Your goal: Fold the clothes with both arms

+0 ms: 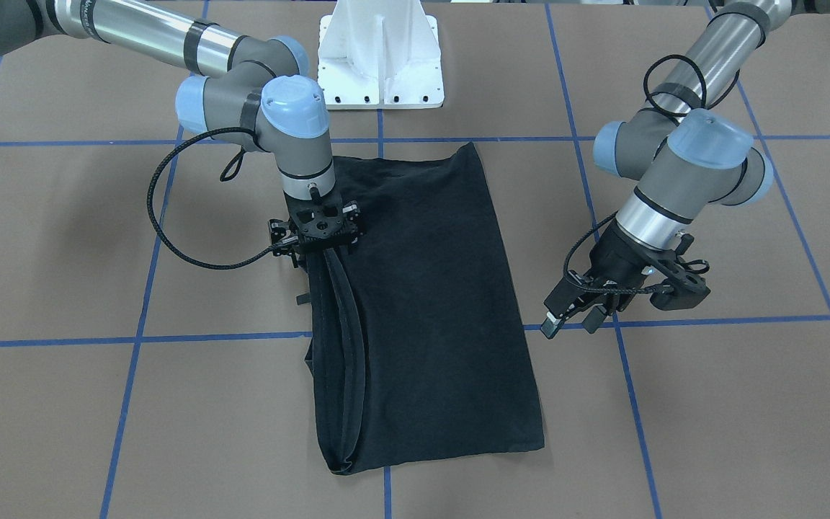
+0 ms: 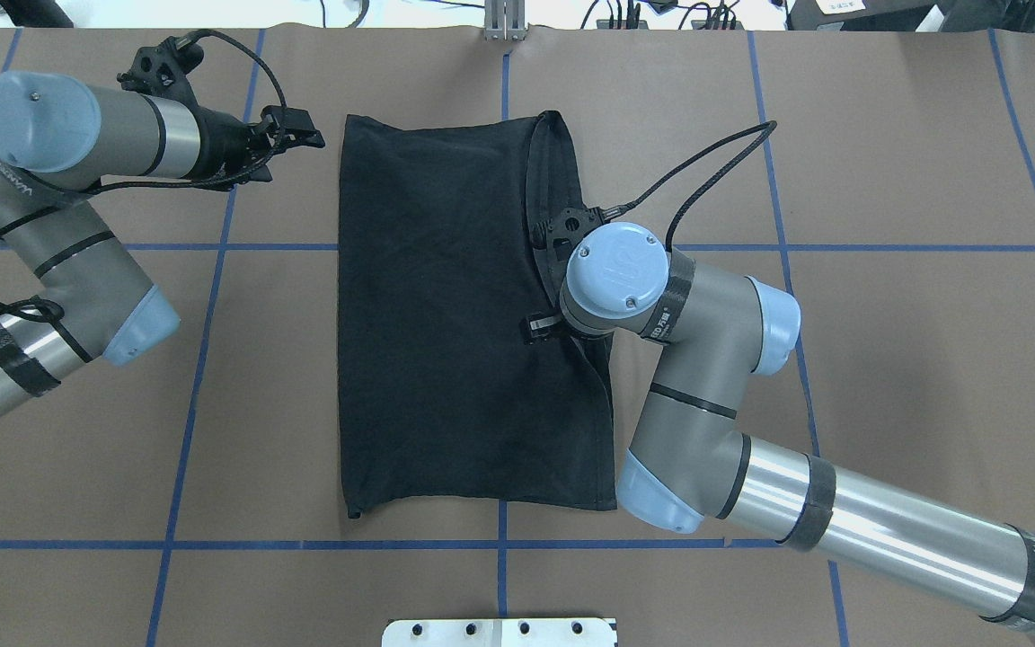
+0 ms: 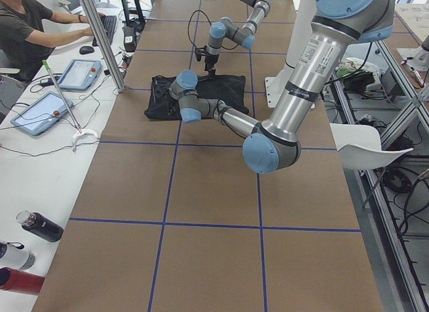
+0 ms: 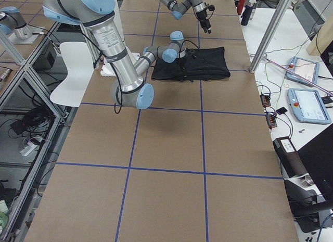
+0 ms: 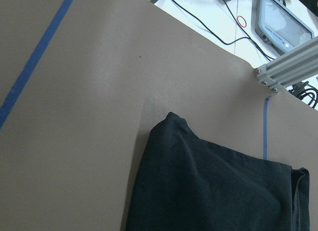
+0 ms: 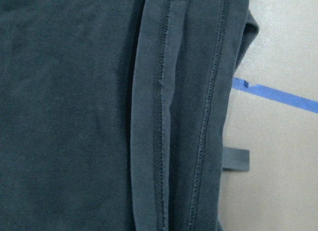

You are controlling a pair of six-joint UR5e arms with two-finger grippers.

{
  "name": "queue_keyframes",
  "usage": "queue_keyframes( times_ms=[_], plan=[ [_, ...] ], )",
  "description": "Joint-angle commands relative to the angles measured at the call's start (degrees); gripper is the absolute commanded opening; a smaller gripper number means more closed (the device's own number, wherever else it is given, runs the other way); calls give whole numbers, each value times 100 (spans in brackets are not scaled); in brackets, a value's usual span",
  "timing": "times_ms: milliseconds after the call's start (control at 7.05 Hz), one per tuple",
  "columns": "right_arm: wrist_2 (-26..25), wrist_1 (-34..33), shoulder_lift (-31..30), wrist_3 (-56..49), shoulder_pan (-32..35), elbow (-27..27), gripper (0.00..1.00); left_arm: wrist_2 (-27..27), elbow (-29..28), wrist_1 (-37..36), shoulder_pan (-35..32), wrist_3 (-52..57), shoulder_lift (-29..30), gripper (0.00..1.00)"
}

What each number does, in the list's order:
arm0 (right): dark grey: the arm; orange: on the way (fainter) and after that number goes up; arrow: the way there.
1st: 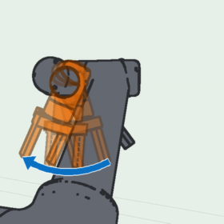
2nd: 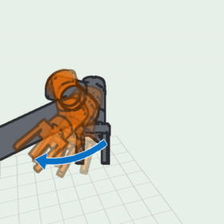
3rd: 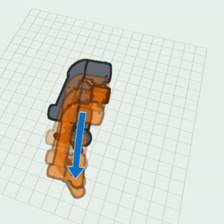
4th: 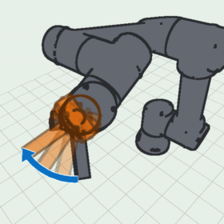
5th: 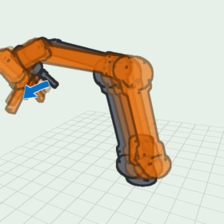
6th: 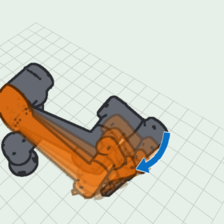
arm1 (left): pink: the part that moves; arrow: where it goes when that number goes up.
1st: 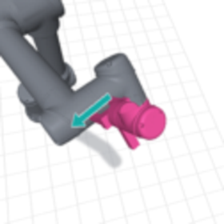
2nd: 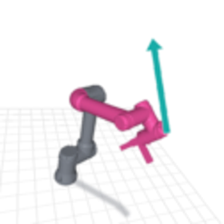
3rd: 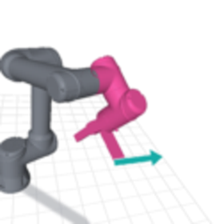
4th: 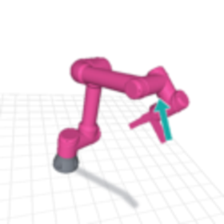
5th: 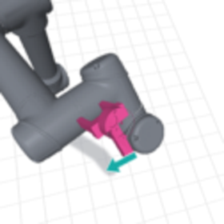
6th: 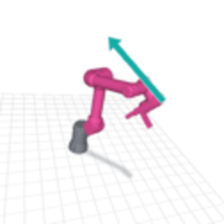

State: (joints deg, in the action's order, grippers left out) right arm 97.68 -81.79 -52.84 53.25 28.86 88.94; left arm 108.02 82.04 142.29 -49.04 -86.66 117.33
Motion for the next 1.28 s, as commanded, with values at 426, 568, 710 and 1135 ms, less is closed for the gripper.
queue_keyframes(
  times_ms=[426,568,710,1135],
  plan=[
    [67,14,-252,-271,234,-17,100,0,14,0,44,0,44,100],
    [76,41,-331,-462,295,-17,100,0,31,0,44,-9,44,100],
    [102,41,-436,-525,357,-8,100,0,31,0,44,-131,44,100],
    [629,32,-368,-605,735,167,100,0,40,0,70,-167,44,100]
  ],
)
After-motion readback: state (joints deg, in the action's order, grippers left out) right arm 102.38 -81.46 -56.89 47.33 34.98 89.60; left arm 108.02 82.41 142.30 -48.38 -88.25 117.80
